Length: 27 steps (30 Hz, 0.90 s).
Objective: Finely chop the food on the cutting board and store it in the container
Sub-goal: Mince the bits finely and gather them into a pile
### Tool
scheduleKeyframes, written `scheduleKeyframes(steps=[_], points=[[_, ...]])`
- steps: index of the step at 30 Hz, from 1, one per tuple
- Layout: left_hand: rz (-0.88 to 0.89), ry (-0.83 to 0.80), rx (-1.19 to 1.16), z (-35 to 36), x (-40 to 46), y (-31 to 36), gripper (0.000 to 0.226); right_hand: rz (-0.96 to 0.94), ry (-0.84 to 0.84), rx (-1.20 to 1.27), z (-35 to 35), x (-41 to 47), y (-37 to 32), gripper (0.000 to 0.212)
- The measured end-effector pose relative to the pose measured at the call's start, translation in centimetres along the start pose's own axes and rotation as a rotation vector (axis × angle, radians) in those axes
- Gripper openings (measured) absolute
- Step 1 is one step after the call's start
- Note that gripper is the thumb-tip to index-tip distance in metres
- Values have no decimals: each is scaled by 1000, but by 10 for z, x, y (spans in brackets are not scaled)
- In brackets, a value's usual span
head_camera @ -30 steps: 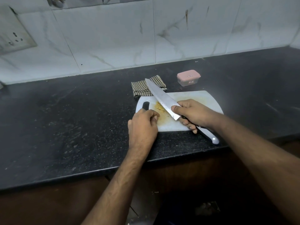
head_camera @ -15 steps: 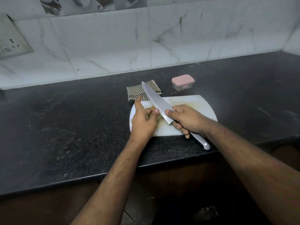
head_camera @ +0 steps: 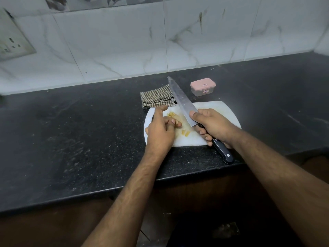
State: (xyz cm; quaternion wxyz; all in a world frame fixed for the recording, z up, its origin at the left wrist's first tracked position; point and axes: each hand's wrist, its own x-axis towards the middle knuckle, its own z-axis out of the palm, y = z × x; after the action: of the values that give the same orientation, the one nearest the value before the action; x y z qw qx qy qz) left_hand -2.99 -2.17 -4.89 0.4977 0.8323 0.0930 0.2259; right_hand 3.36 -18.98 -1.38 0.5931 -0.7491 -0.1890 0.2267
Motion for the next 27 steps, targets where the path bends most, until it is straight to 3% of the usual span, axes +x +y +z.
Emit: scheduleKeyframes(steps=[5, 10, 13, 15, 27], points=[[31, -15, 78, -2, 0, 4, 12, -6, 21, 19, 0, -1, 0, 26], [98, 28, 213, -2, -6, 11, 6, -9, 33, 39, 0, -2, 0, 26], [140, -118, 430, 1, -6, 13, 35, -3, 56, 135, -3, -4, 0, 24], [166, -161, 526, 4, -5, 13, 36, -4, 84, 209, -5, -6, 0, 25], [200, -113, 510, 6, -5, 15, 5, -11, 113, 239, -6, -7, 0, 29]])
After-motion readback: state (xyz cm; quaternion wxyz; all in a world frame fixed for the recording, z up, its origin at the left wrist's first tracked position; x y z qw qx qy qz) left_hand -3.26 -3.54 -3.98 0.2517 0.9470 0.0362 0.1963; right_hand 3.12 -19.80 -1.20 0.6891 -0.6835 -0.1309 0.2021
